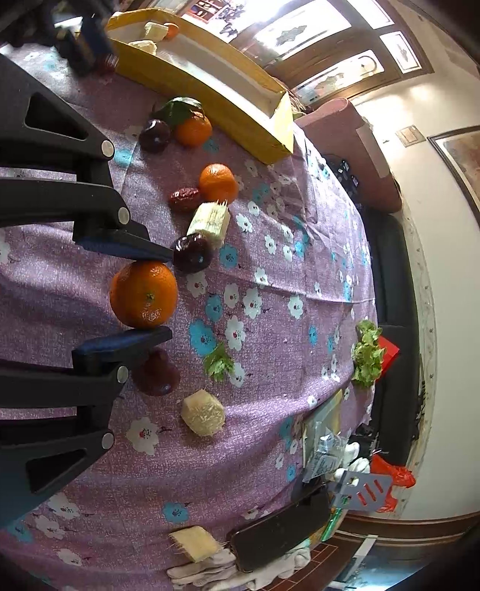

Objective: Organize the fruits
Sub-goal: 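Grasp a mandarin with the right gripper while the left grasps a red date, then carry mandarin and red date into the yellow tray and open both grippers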

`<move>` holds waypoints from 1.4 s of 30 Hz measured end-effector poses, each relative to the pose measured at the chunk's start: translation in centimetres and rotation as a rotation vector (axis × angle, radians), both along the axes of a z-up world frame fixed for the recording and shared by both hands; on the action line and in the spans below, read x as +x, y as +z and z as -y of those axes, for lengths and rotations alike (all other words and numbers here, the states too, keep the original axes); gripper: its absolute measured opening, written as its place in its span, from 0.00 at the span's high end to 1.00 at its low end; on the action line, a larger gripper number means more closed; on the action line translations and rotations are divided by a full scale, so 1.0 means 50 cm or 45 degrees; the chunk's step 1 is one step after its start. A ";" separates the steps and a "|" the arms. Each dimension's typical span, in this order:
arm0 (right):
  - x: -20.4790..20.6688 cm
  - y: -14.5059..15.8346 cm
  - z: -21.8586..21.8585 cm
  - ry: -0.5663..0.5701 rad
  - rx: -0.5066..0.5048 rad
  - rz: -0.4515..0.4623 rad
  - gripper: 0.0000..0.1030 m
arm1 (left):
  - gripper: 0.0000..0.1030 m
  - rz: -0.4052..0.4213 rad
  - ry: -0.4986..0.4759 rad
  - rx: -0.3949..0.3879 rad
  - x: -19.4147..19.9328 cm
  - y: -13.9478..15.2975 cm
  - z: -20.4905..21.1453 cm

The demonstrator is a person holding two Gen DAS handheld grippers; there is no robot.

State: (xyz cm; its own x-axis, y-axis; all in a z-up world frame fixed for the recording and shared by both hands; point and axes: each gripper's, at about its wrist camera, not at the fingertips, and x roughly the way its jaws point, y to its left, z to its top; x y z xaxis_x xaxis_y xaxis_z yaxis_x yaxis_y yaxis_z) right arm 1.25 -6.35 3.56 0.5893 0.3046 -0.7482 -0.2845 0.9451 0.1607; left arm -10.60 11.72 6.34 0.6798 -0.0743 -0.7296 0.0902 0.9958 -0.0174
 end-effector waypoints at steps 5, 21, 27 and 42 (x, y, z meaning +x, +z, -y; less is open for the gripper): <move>-0.022 0.016 -0.015 0.016 0.009 0.047 0.63 | 0.79 0.135 0.047 -0.102 -0.077 0.114 -0.077; -0.127 0.478 -0.220 0.284 0.122 0.412 0.62 | 0.79 0.237 0.371 0.088 -0.026 0.391 -0.395; -0.153 0.436 -0.353 0.454 0.113 0.316 0.62 | 0.79 0.171 0.411 -0.036 0.033 0.311 -0.471; -0.058 0.006 -0.565 0.584 -0.042 -0.144 0.61 | 0.73 -0.277 0.420 -0.152 0.190 -0.063 -0.504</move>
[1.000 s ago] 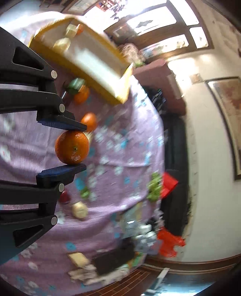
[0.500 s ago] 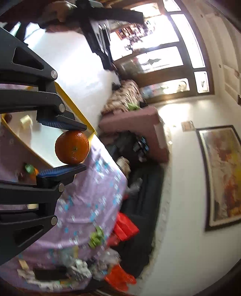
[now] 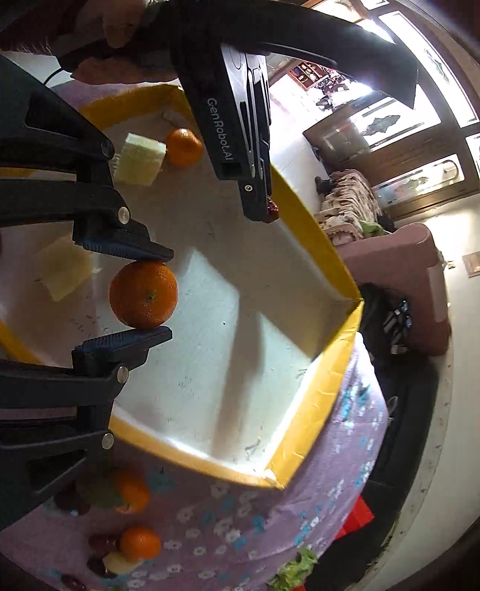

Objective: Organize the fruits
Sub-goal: 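Carry mandarin and red date into the yellow tray and open both grippers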

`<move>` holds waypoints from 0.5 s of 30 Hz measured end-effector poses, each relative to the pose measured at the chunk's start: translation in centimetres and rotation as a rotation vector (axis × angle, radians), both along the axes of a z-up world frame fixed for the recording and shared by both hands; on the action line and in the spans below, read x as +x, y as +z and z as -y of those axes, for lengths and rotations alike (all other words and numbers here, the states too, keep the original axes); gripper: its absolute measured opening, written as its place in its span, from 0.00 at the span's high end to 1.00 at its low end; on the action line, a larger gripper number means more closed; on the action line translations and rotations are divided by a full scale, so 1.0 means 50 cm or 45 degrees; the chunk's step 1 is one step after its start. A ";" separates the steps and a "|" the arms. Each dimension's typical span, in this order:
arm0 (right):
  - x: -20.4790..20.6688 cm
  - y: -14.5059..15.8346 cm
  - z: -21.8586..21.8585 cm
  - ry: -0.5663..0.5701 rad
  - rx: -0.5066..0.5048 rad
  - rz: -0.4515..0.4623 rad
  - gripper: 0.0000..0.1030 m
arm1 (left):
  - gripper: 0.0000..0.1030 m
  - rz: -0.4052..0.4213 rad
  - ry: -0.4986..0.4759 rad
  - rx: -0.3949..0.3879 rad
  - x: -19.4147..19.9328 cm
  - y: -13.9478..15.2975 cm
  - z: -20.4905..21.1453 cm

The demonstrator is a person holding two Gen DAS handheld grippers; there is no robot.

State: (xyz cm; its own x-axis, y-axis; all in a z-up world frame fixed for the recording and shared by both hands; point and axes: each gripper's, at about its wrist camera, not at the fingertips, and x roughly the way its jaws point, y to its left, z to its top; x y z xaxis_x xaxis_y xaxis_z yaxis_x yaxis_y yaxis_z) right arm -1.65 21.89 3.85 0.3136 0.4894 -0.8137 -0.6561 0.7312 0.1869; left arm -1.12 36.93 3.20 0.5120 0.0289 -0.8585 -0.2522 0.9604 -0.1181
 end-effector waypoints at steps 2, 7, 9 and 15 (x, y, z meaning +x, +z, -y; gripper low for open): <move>0.006 -0.010 -0.013 0.002 -0.009 -0.007 0.61 | 0.51 0.026 -0.010 -0.047 -0.004 0.005 -0.005; 0.002 -0.005 -0.029 -0.003 -0.015 0.011 0.61 | 0.30 0.085 -0.012 -0.082 -0.041 0.048 0.009; -0.005 0.004 -0.025 -0.008 -0.005 0.025 0.60 | 0.30 0.106 -0.010 -0.022 -0.067 0.070 0.022; -0.050 0.066 0.060 -0.066 0.088 0.142 0.34 | 0.16 0.287 -0.053 0.131 -0.176 0.163 0.113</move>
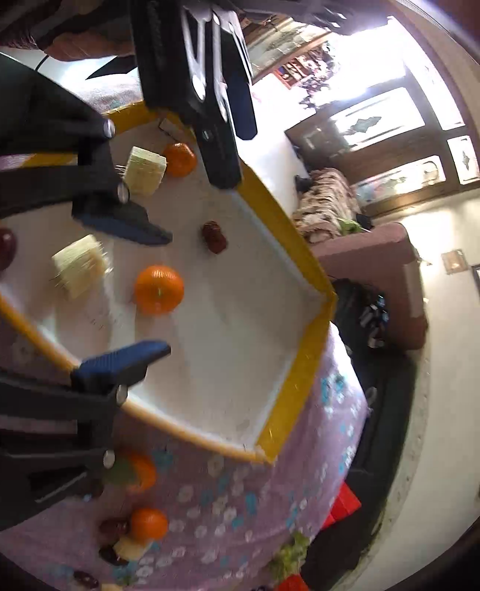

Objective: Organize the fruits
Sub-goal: 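Carry mandarin and red date into the yellow tray and open both grippers, then close the right gripper around another dark red plum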

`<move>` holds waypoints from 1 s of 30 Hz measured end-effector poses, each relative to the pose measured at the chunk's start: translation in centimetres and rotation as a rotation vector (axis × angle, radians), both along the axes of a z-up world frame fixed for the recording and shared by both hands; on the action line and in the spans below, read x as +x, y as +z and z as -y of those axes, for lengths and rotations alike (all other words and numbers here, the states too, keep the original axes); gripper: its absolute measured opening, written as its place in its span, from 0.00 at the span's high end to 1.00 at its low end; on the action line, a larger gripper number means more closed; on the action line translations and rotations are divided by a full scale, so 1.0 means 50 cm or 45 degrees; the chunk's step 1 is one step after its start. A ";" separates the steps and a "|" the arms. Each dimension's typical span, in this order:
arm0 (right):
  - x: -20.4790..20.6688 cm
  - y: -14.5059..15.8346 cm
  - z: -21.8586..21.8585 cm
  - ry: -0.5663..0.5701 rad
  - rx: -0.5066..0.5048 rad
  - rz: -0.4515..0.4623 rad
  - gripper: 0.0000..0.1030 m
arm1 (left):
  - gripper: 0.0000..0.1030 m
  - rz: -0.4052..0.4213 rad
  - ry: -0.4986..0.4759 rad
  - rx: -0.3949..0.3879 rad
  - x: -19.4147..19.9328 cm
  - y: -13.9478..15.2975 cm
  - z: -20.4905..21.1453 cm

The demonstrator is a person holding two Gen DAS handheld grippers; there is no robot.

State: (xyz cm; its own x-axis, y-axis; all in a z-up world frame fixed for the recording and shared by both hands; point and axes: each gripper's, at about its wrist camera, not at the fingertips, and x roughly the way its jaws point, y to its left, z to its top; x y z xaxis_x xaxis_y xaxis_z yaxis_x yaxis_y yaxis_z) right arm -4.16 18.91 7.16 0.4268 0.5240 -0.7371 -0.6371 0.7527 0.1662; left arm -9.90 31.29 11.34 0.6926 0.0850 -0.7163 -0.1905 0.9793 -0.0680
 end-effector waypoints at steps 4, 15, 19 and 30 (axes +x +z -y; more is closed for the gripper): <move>-0.034 0.026 0.109 -0.108 0.029 0.077 0.27 | 0.13 0.073 -0.079 0.063 -0.032 0.031 0.084; 0.047 0.023 0.489 -0.550 0.039 0.009 0.27 | 0.10 -0.017 -0.324 -0.081 0.011 0.000 0.282; 0.101 0.012 0.532 -0.589 0.040 -0.008 0.27 | 0.10 -0.038 -0.363 -0.050 0.018 -0.028 0.328; 0.216 -0.066 0.405 -0.401 -0.084 -0.014 0.32 | 0.25 0.010 -0.368 0.034 0.011 -0.033 0.328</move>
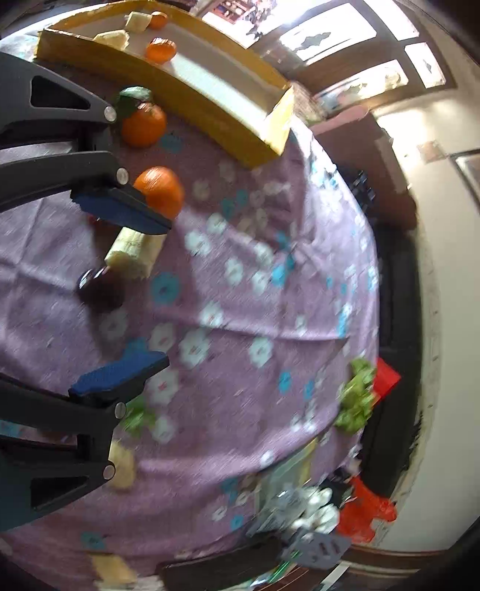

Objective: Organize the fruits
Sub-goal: 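Close the right gripper around another dark red plum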

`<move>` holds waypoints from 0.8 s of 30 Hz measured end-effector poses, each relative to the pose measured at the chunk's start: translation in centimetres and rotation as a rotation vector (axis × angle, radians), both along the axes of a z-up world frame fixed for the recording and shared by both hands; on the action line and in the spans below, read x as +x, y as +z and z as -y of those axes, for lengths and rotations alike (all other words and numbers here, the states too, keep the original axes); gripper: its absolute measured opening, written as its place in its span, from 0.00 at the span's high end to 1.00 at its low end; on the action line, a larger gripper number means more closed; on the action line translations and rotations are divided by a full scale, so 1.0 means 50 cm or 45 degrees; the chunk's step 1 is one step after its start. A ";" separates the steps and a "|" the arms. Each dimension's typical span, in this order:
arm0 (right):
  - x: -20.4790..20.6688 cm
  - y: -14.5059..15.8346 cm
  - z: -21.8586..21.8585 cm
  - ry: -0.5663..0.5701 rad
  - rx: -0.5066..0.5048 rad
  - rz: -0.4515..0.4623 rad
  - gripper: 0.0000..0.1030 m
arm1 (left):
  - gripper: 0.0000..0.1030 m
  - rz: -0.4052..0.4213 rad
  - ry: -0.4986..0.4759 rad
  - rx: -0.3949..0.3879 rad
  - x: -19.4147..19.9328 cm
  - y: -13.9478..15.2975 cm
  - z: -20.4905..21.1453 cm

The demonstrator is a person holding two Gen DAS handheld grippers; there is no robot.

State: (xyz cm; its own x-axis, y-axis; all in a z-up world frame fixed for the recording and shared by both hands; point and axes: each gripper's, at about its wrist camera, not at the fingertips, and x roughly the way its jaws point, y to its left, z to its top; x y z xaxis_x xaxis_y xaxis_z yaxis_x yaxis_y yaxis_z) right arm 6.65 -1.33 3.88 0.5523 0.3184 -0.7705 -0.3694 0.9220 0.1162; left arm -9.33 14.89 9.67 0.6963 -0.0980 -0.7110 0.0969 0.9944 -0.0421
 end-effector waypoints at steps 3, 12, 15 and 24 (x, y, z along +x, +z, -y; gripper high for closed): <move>-0.006 0.000 -0.025 0.018 -0.040 0.007 0.35 | 0.25 -0.002 0.003 0.022 0.000 -0.006 0.003; -0.026 0.003 -0.013 0.071 0.074 -0.103 0.72 | 0.25 -0.012 0.004 0.013 -0.012 -0.014 0.006; -0.052 0.014 -0.005 0.108 0.109 -0.126 0.72 | 0.25 -0.013 0.013 0.004 -0.017 -0.014 -0.001; -0.114 0.031 0.075 0.010 0.160 -0.061 0.40 | 0.25 -0.043 0.019 -0.013 -0.008 -0.025 -0.005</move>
